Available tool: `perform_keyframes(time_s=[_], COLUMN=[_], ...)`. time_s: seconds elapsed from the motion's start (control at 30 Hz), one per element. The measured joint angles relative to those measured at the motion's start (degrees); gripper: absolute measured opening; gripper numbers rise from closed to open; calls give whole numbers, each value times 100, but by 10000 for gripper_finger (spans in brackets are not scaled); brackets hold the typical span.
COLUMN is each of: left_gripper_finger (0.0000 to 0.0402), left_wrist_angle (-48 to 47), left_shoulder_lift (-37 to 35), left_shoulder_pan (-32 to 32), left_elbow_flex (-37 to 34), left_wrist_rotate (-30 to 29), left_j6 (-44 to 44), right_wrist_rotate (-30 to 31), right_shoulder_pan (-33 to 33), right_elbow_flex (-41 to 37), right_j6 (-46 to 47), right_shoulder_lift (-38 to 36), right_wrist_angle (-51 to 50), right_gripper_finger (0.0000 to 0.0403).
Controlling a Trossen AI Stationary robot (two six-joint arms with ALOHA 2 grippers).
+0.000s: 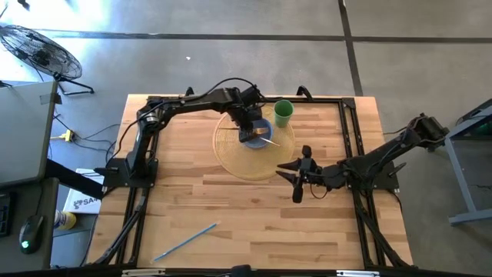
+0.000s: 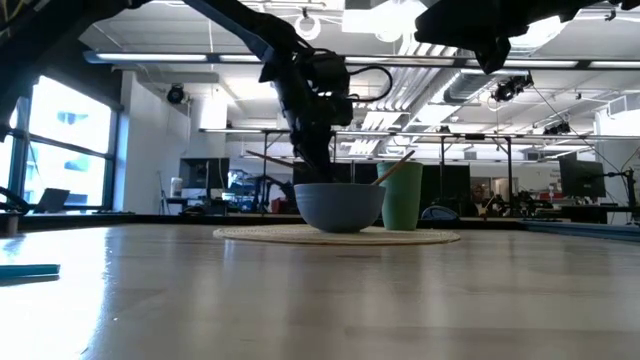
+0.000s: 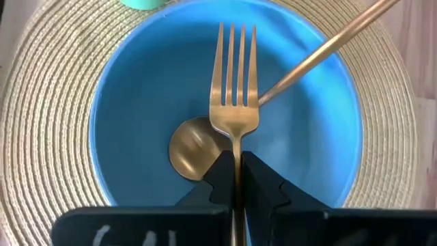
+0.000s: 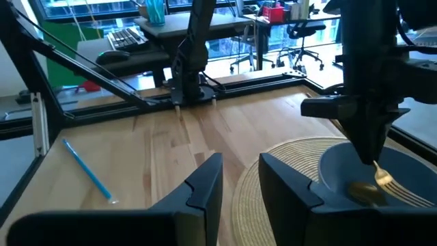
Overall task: Pick & Place Utensil
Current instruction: Put the gold fork into the blue bowl
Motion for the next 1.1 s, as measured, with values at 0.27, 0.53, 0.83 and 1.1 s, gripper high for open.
perform_keyframes(time_s=[0.27, 0.53, 0.83, 1.1], left_gripper_finger=[7, 8, 8, 8], left_wrist_angle=[497, 837, 1121, 1361], left_shoulder_lift=[-9, -9, -9, -9], left_shoulder_pan=[75, 74, 116, 108], left_elbow_flex=[-394, -648, -768, -772], left_wrist_rotate=[17, 265, 181, 184], left_j6=[-105, -262, -439, -615], right_wrist_rotate=[-15, -15, -32, -56], right_shoulder_pan=[0, 0, 0, 0], right_elbow_flex=[0, 0, 2, 2], right_j6=[9, 12, 53, 53], right_shoulder_lift=[1, 2, 4, 4], right_wrist_angle=[-14, -16, -40, -42], right_gripper_finger=[90, 90, 90, 90])
